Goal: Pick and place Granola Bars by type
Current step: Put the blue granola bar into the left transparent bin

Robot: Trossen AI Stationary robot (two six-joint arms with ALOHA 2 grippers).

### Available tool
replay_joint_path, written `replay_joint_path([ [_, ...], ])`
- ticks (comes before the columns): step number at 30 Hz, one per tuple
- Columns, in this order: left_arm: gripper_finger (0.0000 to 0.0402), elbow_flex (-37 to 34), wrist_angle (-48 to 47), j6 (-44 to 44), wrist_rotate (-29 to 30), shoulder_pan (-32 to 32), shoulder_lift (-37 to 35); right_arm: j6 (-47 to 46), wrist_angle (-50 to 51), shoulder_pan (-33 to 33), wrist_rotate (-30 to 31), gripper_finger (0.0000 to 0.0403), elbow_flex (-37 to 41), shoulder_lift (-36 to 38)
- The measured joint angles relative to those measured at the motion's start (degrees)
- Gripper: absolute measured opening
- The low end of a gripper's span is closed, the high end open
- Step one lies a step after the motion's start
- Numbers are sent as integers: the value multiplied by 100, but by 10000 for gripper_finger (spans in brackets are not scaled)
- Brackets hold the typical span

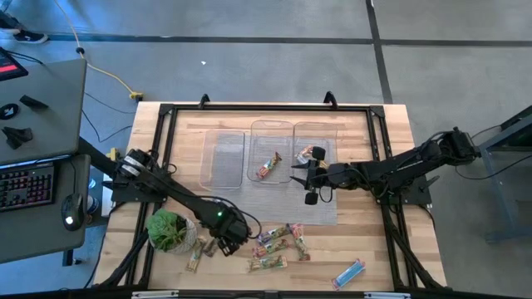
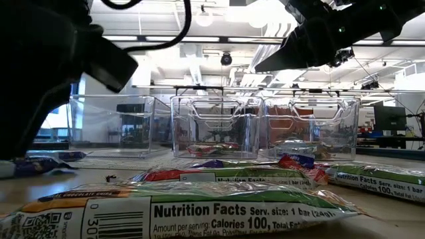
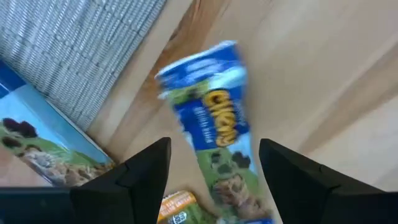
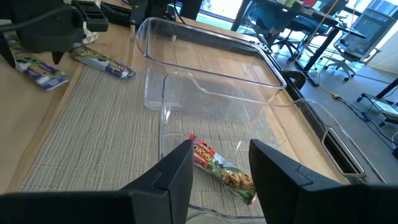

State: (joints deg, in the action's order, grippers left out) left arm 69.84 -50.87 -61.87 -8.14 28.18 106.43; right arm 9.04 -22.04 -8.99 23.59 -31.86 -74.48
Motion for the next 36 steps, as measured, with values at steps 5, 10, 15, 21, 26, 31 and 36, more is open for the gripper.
replay_joint_path([
  [5, 241, 114, 86, 2, 224, -2, -4, 0, 0, 0, 0, 140, 0, 0],
  [10, 241, 130, 138, -25, 234, 0, 110, 0, 4, 0, 0, 140, 0, -2],
  [15, 241, 142, -98, -278, 303, 43, 175, 0, 9, 0, 1, 140, 0, -2],
  [21, 241, 582, -1008, -617, 415, 230, 190, 0, 7, 0, 0, 140, 0, -2],
  [26, 241, 588, -1158, -986, 534, 390, 190, 0, 7, 0, 0, 140, 0, -2],
  [31, 241, 371, -875, -1758, 228, 559, 190, 0, 2, 0, 0, 140, 0, -2],
  [36, 241, 315, -788, -2108, 383, 684, 209, 1, 2, 0, 1, 140, 0, -2],
])
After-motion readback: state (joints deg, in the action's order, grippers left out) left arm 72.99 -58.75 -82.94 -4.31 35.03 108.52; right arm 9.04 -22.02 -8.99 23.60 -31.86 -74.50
